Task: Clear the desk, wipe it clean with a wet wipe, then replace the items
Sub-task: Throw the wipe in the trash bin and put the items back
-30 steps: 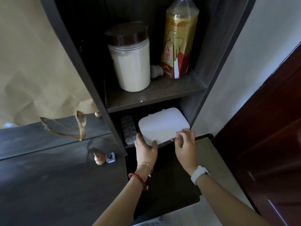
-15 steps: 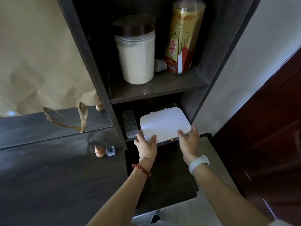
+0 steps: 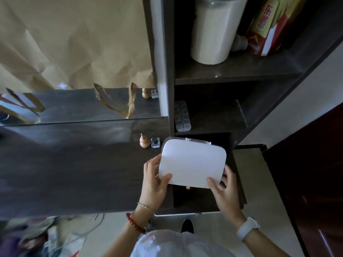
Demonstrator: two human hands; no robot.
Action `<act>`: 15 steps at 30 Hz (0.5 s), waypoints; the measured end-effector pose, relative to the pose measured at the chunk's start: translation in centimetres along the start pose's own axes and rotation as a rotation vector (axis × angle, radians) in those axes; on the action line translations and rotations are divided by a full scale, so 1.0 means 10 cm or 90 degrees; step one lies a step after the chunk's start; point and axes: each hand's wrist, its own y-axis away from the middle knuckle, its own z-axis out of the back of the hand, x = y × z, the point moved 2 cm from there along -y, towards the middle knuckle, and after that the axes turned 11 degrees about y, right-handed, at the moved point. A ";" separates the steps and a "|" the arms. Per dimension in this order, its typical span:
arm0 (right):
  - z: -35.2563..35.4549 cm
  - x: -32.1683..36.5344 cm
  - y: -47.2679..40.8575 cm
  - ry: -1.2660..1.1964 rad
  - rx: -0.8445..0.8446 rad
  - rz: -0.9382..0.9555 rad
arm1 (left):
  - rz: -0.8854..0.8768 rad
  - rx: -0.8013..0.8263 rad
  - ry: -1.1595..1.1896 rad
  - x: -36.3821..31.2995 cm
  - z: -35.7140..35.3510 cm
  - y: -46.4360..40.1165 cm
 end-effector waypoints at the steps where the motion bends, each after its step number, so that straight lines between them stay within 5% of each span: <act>1: -0.13 0.05 0.04 0.022 0.012 0.025 | -0.012 -0.019 -0.002 0.00 0.16 0.02; 10: -1.65 1.04 -0.26 0.237 0.061 0.205 | -0.045 -0.240 0.053 0.05 1.63 -0.31; 15: -2.50 1.35 -0.45 0.334 0.155 0.162 | 0.052 -0.286 0.073 0.30 2.44 -0.62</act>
